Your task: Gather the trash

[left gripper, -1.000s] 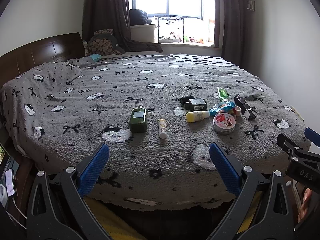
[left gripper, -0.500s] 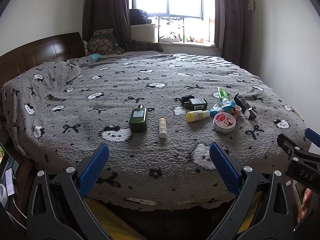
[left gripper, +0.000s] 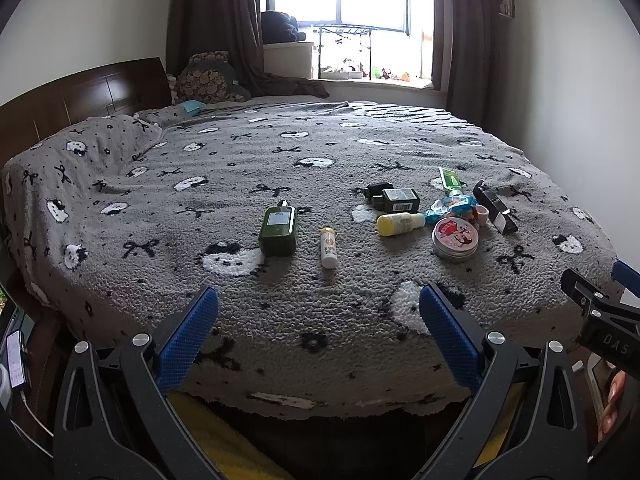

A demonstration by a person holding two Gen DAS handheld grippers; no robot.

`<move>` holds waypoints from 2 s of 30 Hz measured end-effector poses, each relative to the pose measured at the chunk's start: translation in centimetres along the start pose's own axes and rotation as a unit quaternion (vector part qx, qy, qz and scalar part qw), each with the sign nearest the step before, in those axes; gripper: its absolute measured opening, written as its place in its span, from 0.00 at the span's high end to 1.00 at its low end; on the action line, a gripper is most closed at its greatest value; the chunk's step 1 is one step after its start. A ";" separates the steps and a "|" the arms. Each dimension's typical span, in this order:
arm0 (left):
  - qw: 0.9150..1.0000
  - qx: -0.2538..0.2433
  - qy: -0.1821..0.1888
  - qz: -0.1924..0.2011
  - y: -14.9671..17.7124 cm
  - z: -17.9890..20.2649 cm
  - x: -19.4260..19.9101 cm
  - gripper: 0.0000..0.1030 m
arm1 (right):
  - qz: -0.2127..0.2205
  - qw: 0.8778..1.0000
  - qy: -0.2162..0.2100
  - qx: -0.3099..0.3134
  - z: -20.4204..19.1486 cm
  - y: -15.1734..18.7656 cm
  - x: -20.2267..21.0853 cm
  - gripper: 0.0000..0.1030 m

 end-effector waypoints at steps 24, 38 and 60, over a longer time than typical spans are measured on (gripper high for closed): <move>0.998 -0.032 0.025 -0.054 1.6 -0.4 -16.0 0.20 | -0.010 0.997 -0.073 -0.005 -3.5 -0.3 -14.9 0.12; 0.992 -0.023 0.068 -0.101 -0.7 0.4 -22.9 0.32 | -0.058 0.995 -0.078 0.010 -6.2 -1.5 -21.1 0.24; 0.993 -0.019 0.071 -0.090 1.1 -1.0 -19.2 0.83 | -0.033 0.995 -0.089 0.030 -5.0 0.5 -16.7 0.32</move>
Point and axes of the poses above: each gripper's, at about its wrist camera, not at the fingertips, and x roughly against the way its jaws point, z to its right, y to its underside, the point moved 4 cm from there along -x, roughly the way its jaws point, and after that the axes turned 1 degree about x, right-handed, at the moved point
